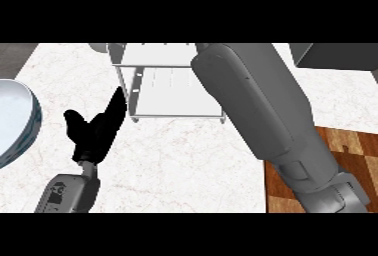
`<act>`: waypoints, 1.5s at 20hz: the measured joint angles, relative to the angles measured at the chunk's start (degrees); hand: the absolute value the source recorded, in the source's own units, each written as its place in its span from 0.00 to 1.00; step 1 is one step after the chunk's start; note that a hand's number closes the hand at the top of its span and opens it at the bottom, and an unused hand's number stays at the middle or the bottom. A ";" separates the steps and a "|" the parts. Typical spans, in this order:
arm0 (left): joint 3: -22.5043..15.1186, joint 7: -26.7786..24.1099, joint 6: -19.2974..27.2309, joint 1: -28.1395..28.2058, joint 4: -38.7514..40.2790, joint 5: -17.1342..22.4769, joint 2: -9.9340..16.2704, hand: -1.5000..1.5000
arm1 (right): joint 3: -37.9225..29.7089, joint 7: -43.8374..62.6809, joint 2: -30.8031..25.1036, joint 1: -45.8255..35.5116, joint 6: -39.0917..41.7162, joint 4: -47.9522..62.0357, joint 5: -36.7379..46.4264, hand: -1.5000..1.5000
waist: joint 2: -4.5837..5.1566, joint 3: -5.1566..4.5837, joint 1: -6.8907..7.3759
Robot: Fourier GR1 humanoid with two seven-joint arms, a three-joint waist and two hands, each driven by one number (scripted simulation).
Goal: Pick the tomato from the cutting board and place it in the tiered basket
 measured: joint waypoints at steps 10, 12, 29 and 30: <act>-1.13 1.61 -0.79 -2.06 -0.10 0.06 -0.94 0.50 | -1.99 -13.33 0.11 -2.03 -19.58 12.30 -17.00 0.00 | 0.93 -0.02 2.89; -1.39 1.15 -1.25 -1.81 -0.18 -0.07 -0.88 0.50 | -1.24 -16.75 0.12 -3.16 -21.70 14.70 -20.22 0.00 | 0.94 -0.03 3.23; 0.93 -2.41 -1.03 2.39 -0.92 -0.35 -0.12 0.50 | -1.82 -23.09 -1.12 -9.62 -43.00 25.73 -26.53 0.00 | -0.62 0.16 -0.94; 1.33 -2.02 -0.98 2.93 -1.30 -0.12 0.12 0.50 | -1.60 -21.98 -1.41 -8.87 -42.77 24.97 -26.11 0.00 | -0.84 0.17 -1.60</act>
